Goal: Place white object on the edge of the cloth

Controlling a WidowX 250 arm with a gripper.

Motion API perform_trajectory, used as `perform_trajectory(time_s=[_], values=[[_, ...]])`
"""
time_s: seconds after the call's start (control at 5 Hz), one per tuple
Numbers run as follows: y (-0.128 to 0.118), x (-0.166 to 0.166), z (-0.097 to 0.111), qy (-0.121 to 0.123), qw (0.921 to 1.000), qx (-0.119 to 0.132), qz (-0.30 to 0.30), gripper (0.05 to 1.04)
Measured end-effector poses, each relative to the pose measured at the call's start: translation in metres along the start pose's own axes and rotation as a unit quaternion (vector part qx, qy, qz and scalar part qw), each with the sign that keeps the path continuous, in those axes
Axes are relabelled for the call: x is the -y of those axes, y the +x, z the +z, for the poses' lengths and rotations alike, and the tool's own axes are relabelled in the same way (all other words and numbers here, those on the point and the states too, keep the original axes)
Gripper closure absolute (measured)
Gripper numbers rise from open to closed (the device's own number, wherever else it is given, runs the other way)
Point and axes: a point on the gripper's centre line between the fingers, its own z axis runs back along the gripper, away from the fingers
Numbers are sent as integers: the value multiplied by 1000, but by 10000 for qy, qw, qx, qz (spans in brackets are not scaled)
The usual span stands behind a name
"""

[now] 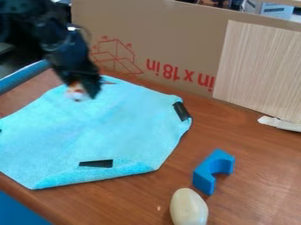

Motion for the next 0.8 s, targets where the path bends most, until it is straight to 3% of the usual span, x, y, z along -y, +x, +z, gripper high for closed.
perform_trajectory(time_s=[0.4,0.6,0.8], values=[[-54,-52,-10,401,9974,-454,-397,509],[-77,-74,-20,480,9952,-740,-414,509],[-85,-95,-17,612,9944,-745,-436,509]])
